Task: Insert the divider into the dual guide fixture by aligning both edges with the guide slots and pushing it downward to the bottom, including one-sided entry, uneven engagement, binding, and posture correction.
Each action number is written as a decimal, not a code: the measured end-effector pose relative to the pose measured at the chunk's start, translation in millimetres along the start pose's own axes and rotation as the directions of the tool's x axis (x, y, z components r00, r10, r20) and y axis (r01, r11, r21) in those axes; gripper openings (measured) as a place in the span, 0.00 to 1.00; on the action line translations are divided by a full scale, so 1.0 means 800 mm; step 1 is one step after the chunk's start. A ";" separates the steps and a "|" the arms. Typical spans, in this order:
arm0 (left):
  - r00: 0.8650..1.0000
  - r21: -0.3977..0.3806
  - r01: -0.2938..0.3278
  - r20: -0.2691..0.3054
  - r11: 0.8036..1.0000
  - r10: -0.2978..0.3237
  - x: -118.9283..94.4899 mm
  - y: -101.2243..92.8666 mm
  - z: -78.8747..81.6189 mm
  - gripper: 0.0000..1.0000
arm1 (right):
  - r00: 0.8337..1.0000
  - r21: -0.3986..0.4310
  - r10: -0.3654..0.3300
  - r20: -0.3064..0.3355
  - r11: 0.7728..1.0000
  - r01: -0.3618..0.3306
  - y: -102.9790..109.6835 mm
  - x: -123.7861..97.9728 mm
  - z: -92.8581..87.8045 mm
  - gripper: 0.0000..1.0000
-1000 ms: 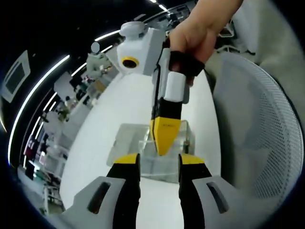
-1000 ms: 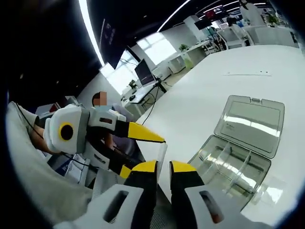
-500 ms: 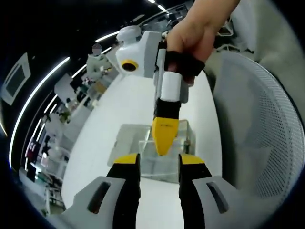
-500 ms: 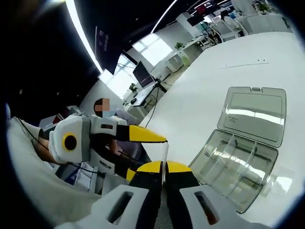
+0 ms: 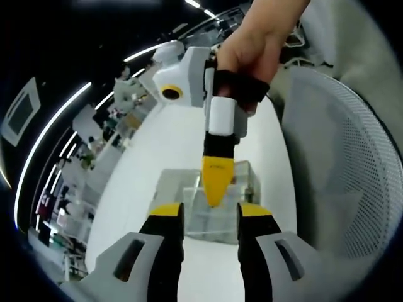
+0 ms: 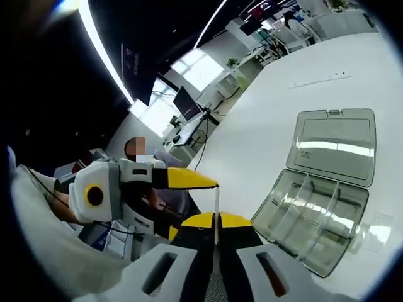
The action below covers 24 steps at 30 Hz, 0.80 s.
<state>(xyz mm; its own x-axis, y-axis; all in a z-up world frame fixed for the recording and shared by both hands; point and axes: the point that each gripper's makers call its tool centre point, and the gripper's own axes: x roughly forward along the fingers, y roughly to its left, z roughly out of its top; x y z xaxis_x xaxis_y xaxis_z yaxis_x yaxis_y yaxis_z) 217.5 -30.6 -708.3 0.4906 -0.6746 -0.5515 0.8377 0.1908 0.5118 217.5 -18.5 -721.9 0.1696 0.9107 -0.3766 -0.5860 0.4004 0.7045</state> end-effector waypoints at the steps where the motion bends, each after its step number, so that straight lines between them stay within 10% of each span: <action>1: 1.000 -0.003 0.002 0.003 1.000 -0.002 0.000 0.000 0.001 0.33 | 1.000 -0.002 0.002 0.002 1.000 -0.002 0.001 0.000 0.001 0.00; 12: 0.998 -0.130 0.047 0.047 0.990 -0.041 -0.010 0.011 -0.001 0.46 | 1.000 -0.073 0.006 -0.004 0.997 -0.007 0.003 -0.007 0.001 0.00; 24: 0.973 -0.306 0.229 0.098 0.924 -0.209 -0.015 0.025 -0.009 0.33 | 0.998 -0.245 0.011 -0.054 0.969 -0.024 0.009 -0.016 0.002 0.00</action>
<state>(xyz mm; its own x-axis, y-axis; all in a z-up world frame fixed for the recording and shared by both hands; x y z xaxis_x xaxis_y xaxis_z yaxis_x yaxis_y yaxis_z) 229.6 -13.1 -696.4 0.2791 -0.7662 -0.5788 0.9599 0.2399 0.1453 212.2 -26.8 -711.3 0.1197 0.9082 -0.4010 -0.7662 0.3413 0.5444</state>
